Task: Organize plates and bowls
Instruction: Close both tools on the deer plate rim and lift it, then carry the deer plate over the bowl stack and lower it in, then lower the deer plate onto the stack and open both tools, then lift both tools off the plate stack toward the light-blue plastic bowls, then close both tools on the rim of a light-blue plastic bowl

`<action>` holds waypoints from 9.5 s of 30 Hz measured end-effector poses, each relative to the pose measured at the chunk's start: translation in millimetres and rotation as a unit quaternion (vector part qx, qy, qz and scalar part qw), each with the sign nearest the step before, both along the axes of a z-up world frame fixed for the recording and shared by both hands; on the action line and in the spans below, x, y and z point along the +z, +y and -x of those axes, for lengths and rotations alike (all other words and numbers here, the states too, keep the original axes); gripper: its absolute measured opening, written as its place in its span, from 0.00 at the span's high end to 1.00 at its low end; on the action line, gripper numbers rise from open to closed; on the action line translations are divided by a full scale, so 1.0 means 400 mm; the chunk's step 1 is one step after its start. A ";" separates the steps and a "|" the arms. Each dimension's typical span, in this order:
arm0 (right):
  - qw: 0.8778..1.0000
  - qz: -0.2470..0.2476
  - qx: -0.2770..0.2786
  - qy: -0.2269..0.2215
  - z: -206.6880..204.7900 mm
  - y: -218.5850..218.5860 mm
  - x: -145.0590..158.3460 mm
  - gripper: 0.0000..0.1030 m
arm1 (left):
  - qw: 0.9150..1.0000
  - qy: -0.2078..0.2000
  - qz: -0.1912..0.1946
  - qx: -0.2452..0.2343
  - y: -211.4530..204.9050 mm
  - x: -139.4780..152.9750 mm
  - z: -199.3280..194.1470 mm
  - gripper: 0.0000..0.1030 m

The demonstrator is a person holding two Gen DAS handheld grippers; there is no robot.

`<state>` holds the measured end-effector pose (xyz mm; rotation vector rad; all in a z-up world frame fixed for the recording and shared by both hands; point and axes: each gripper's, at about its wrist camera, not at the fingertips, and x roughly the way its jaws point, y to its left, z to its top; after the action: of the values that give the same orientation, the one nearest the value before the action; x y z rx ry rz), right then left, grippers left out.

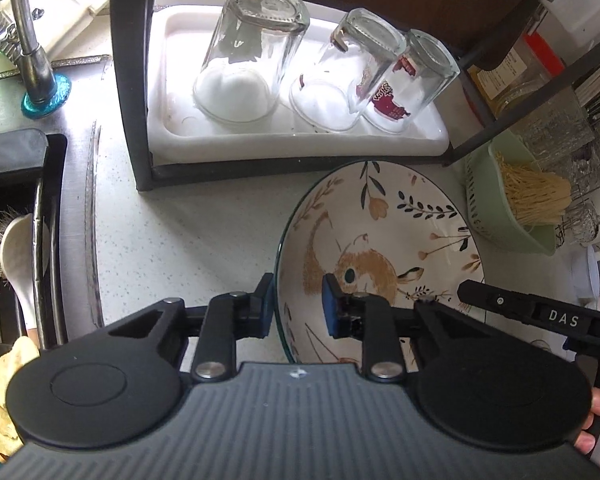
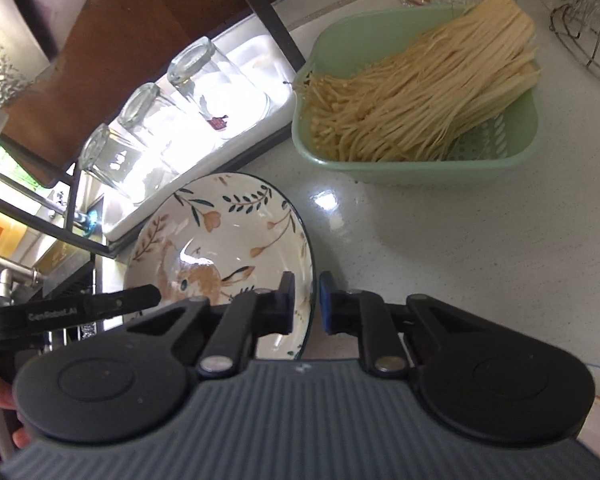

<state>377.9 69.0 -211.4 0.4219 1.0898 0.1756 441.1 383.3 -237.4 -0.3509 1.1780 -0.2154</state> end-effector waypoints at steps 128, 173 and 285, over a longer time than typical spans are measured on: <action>0.997 0.014 0.033 -0.068 0.458 -0.363 0.051 0.85 | 0.994 0.003 -0.101 -0.050 -0.472 0.153 0.373 0.83; 0.980 0.094 0.074 -0.156 0.438 -0.394 0.208 0.86 | 0.996 -0.073 -0.039 0.026 -0.525 0.268 0.390 0.83; 0.981 0.093 -0.140 -0.096 0.481 -0.955 0.064 0.65 | 0.988 0.000 0.002 -0.156 -1.267 0.093 0.194 0.41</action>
<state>185.6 -313.0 -185.8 0.3777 0.8374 -0.1328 363.4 -123.7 -200.1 -0.1683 1.2298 -0.4893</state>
